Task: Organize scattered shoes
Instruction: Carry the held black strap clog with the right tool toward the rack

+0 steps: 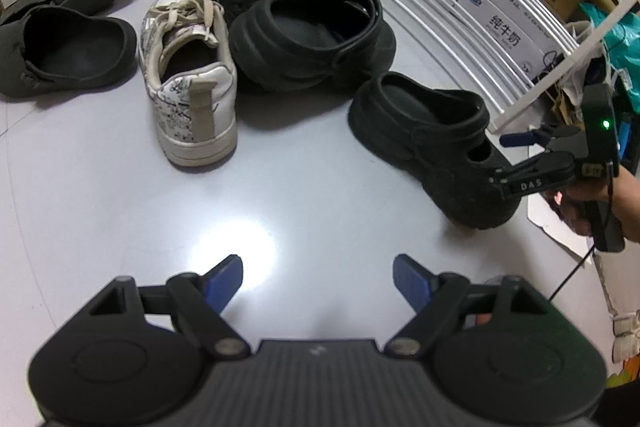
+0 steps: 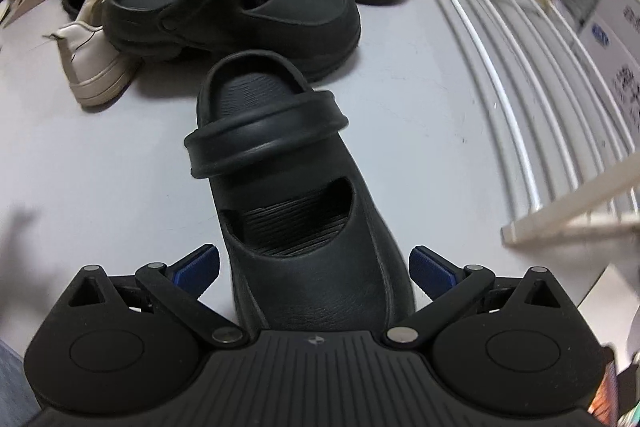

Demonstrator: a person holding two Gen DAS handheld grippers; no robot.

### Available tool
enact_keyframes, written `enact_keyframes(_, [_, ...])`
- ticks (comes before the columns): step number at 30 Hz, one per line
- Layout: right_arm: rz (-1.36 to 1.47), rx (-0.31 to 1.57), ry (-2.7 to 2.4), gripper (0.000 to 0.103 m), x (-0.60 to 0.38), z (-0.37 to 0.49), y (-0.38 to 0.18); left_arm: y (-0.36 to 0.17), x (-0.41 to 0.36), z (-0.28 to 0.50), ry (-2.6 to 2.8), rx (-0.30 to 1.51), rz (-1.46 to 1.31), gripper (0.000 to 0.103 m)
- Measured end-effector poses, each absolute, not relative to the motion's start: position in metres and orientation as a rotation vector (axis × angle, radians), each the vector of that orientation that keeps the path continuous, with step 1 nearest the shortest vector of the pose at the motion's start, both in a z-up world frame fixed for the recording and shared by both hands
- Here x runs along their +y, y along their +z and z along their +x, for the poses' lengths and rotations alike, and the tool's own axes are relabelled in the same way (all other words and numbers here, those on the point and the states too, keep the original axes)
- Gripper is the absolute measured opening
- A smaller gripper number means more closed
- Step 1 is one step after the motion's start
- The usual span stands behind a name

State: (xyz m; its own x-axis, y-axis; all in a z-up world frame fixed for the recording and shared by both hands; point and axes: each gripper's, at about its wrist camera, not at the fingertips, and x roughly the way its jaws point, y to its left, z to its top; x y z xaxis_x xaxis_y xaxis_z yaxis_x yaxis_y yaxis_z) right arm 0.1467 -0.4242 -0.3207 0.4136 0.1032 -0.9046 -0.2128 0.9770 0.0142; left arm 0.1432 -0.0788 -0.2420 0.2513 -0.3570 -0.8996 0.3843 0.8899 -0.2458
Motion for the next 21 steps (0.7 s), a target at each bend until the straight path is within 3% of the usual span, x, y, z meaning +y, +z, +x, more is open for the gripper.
enact_keyframes(8, [-0.092,1.133,0.322,0.103,-0.428,0.159,-0.329,-0.246,-0.082,0.145,-0.51,1.224,0.032,0.084])
enact_keyframes(21, [0.021,1.133,0.105,0.097,-0.44,0.157,-0.329,-0.248,-0.079,0.144,-0.508,1.224,0.036,0.084])
